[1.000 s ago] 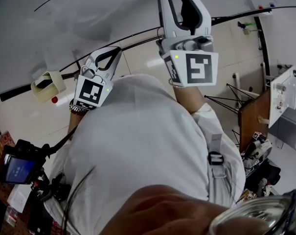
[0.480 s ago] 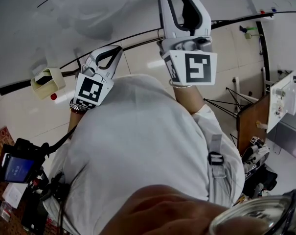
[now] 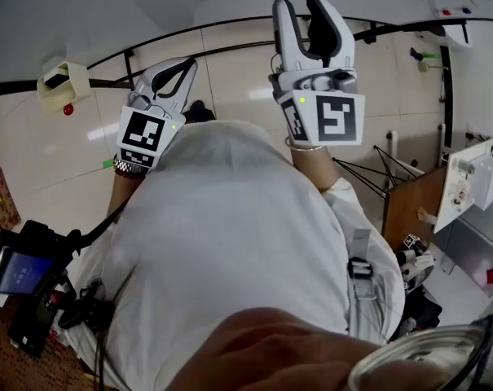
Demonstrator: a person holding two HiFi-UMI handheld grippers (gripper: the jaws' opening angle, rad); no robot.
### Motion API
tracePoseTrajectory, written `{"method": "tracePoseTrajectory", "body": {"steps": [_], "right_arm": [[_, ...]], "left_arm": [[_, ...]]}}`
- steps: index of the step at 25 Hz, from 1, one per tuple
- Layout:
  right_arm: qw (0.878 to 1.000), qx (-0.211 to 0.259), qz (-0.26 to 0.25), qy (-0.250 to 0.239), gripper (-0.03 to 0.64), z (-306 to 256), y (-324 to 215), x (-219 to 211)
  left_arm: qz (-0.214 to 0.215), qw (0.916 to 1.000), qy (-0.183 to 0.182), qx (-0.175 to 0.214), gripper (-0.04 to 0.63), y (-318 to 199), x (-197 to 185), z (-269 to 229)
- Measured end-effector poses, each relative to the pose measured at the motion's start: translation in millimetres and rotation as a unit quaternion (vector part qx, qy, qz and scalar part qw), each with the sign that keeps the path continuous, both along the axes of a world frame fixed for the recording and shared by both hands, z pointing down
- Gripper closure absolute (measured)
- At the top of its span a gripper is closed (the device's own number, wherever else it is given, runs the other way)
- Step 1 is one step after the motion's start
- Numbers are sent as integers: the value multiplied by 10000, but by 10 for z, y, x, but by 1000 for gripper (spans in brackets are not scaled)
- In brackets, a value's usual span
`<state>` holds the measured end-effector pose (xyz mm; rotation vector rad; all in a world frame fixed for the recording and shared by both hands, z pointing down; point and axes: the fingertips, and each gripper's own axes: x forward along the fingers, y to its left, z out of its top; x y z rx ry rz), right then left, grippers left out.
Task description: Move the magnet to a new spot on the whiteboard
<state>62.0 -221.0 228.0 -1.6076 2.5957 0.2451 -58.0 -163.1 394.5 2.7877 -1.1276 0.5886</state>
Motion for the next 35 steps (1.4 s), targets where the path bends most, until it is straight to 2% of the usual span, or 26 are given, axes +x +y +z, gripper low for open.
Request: {"method": "tracePoseTrajectory", "body": {"steps": [4, 8, 11, 13, 15, 19, 23, 29, 32, 35], "right_arm": [[9991, -133, -380, -122, 483, 135, 658, 368], [9967, -488, -625, -147, 485, 432, 1406, 916], [9966, -675, -469, -98, 485, 593, 1417, 1102], [9974, -650, -298, -51, 485, 635, 1401, 1222], [9980, -619, -154, -15, 485, 681, 1419, 1319], [9988, -477, 117, -32, 487, 694, 1575, 1373], [9996, -290, -10, -34, 499, 502, 1917, 1198], [9974, -393, -574, -167, 508, 448, 2351, 462], [9966, -362, -717, -159, 509, 369, 2641, 123], [9970, -402, -660, -23, 509, 374, 2904, -40]], "left_arm": [[-387, 9990, 170, -122, 589, 669, 327, -6], [-1084, 9922, 571, -209, 589, 1476, 581, -51], [-1346, 9859, 883, -455, 589, 1559, 482, 18], [-1363, 9856, 849, -530, 589, 1581, 458, 85], [-1319, 9875, 742, -433, 589, 1610, 437, 95], [-1418, 9861, 818, -273, 589, 1729, 277, 75], [-1527, 9847, 840, -71, 589, 2039, 111, -162], [-1845, 9773, 1038, 39, 589, 2602, -444, -315], [-1697, 9800, 1042, 8, 589, 2843, -614, -330], [-1490, 9832, 1051, 47, 589, 2961, -685, -336]]}}
